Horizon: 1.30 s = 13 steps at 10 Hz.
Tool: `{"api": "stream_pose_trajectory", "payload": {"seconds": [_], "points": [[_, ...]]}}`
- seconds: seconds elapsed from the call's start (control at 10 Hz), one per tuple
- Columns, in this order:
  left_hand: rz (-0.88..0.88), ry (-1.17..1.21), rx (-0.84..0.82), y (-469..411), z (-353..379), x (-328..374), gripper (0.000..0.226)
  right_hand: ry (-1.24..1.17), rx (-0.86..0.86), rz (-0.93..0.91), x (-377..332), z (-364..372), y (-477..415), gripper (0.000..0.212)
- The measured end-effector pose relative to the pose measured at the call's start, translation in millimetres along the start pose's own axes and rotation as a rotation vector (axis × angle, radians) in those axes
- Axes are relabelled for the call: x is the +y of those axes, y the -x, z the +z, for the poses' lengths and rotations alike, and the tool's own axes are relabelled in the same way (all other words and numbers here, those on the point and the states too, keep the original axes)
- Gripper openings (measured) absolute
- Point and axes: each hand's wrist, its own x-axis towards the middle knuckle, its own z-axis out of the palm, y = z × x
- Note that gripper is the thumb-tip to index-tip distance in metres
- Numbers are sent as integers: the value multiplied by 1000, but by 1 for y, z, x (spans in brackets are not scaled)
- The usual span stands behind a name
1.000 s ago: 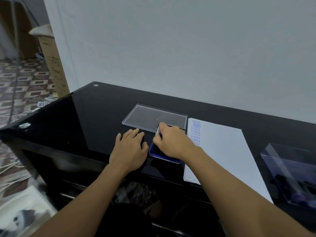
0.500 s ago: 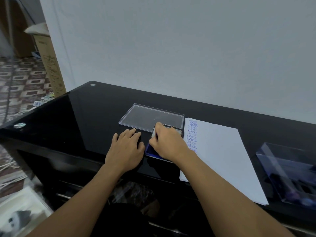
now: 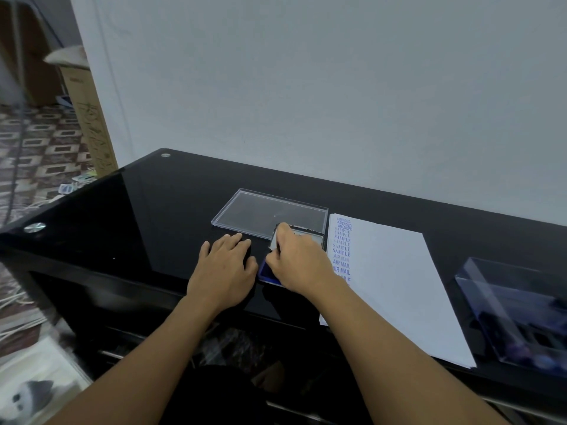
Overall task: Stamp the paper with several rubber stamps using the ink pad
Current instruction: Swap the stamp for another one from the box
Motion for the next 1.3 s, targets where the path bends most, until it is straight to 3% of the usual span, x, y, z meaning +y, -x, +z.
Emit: {"api": "stream_pose_trajectory", "payload": {"seconds": [1.3], "points": [[5,6,-4,0,2,-2,52,12,-13,1,0,0,-3,14]]}}
